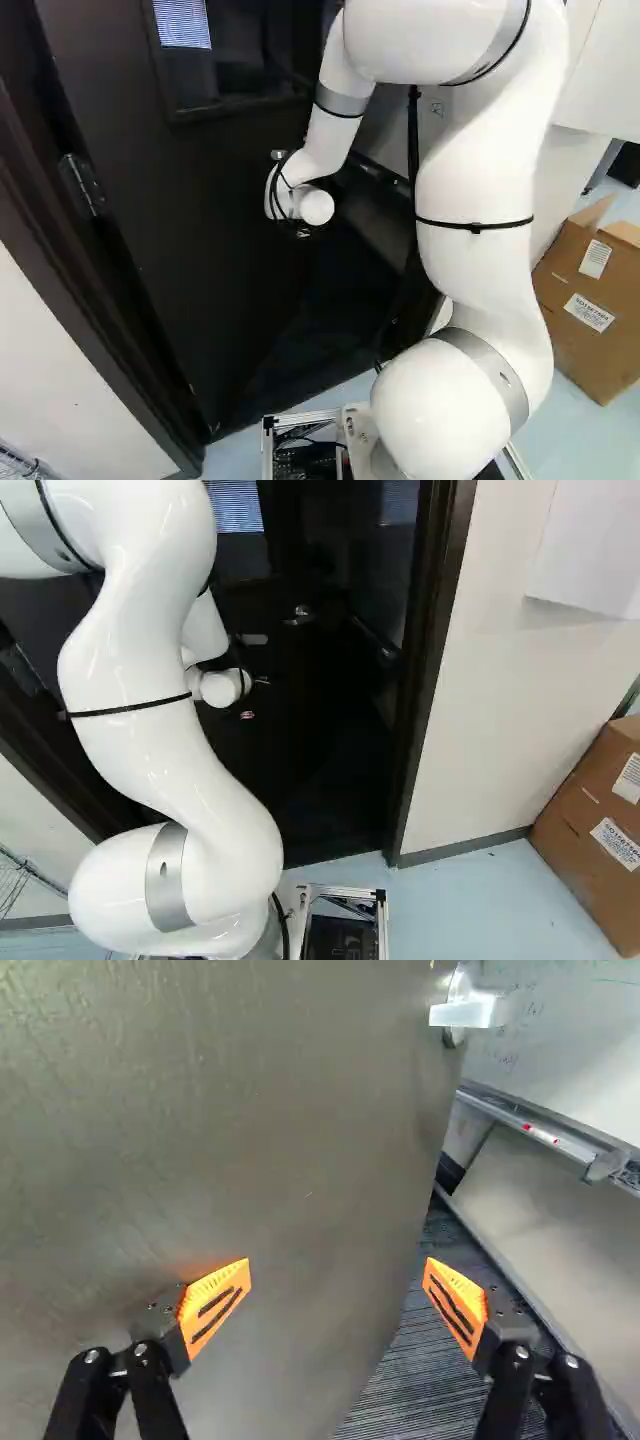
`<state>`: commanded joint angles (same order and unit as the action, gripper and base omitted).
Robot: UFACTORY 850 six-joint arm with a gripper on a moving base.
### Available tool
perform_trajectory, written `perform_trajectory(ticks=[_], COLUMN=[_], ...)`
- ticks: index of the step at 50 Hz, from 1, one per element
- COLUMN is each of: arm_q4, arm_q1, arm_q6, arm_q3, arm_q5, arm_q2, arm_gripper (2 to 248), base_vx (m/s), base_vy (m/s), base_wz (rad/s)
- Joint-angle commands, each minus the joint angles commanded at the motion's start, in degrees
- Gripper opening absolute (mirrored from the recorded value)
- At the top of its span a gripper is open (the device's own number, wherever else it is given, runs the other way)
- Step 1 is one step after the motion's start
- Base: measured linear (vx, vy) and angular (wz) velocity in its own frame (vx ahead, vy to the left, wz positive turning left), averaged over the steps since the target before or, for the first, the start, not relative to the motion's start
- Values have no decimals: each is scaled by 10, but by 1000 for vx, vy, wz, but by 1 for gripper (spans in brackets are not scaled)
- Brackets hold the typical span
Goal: Open the door and move inside
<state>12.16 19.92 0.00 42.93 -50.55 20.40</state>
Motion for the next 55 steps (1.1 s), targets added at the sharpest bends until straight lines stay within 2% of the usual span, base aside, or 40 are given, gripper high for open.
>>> perform_trajectory(ticks=[55], arm_q4=[-67], arm_q1=[55], arm_q6=[0], arm_q3=[51], arm_q5=[0], arm_q2=[41], arm_gripper=[247], base_vx=[0], base_vy=[0], base_wz=[0])
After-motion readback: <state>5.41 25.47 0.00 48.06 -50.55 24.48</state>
